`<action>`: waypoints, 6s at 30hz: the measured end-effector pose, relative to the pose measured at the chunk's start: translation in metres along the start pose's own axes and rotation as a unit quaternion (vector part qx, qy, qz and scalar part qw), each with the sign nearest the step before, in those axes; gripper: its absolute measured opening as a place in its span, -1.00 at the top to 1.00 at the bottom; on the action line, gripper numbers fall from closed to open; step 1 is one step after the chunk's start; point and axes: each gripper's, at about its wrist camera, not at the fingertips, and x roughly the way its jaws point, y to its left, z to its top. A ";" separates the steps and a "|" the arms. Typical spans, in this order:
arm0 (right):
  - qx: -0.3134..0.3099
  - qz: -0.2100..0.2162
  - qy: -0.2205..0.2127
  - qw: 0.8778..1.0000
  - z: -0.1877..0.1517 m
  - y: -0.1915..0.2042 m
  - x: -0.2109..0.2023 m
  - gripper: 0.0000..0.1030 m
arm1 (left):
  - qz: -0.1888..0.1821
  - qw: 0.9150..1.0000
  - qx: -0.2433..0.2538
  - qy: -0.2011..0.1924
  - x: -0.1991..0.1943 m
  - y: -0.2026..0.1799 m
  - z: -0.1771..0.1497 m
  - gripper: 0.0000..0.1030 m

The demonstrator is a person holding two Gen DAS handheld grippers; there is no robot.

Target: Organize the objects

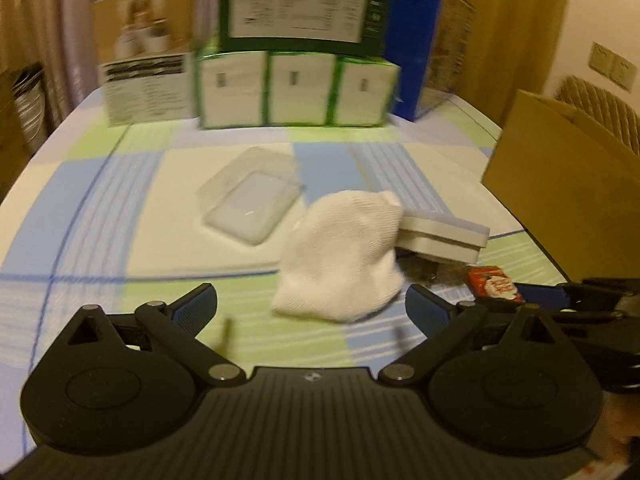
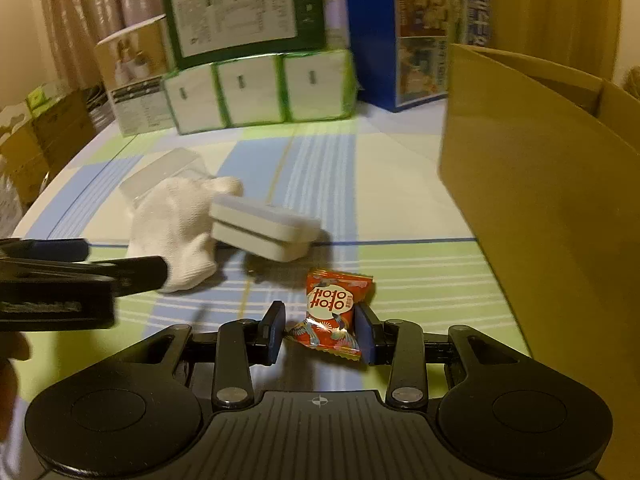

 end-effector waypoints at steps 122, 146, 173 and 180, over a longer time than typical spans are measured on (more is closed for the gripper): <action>0.030 -0.033 -0.113 0.993 -0.057 -0.132 -0.325 0.54 | -0.034 0.999 -0.015 0.006 -0.246 -0.247 -0.042 0.35; 0.046 -0.042 -0.112 0.992 -0.058 -0.153 -0.328 0.54 | -0.044 0.999 -0.007 0.012 -0.239 -0.262 -0.040 0.35; 0.044 -0.062 -0.119 0.990 -0.043 -0.186 -0.324 0.54 | -0.076 0.997 0.013 0.007 -0.216 -0.303 -0.008 0.35; 0.045 -0.062 -0.120 0.990 -0.042 -0.189 -0.324 0.54 | -0.081 0.997 0.018 0.006 -0.210 -0.312 -0.003 0.35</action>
